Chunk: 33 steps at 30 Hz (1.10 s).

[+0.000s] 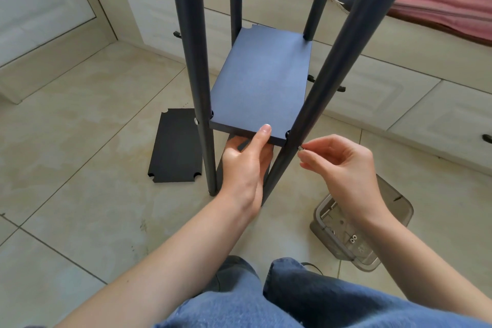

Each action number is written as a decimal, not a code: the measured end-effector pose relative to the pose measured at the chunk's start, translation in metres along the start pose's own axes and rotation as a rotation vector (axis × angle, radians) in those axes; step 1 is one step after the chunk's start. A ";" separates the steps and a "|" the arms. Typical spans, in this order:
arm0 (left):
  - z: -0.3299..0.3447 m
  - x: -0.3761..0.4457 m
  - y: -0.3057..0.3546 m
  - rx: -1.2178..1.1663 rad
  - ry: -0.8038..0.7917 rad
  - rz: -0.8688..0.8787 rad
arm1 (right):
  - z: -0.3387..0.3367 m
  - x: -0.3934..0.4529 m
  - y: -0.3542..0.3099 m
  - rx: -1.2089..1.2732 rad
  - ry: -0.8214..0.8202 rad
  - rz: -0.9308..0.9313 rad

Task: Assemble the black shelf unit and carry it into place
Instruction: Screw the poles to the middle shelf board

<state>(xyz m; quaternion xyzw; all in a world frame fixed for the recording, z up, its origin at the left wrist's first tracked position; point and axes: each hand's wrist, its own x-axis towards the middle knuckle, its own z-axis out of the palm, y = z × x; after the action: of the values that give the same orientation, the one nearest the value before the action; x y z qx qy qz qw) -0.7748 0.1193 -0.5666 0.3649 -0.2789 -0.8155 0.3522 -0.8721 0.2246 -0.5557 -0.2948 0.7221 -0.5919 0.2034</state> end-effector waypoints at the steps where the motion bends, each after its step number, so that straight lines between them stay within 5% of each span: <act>1: 0.001 0.000 -0.001 0.030 -0.047 -0.020 | 0.000 0.000 0.000 0.001 0.003 0.002; 11: 0.004 0.000 -0.005 0.099 -0.194 0.011 | -0.002 0.001 0.001 -0.045 0.003 -0.034; 33: 0.000 0.004 -0.011 0.075 -0.256 0.015 | 0.005 0.002 0.001 -0.040 0.138 0.003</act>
<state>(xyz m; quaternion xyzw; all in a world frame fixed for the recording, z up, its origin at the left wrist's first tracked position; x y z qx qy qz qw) -0.7806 0.1229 -0.5754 0.2684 -0.3546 -0.8417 0.3061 -0.8705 0.2202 -0.5577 -0.2562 0.7466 -0.5959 0.1482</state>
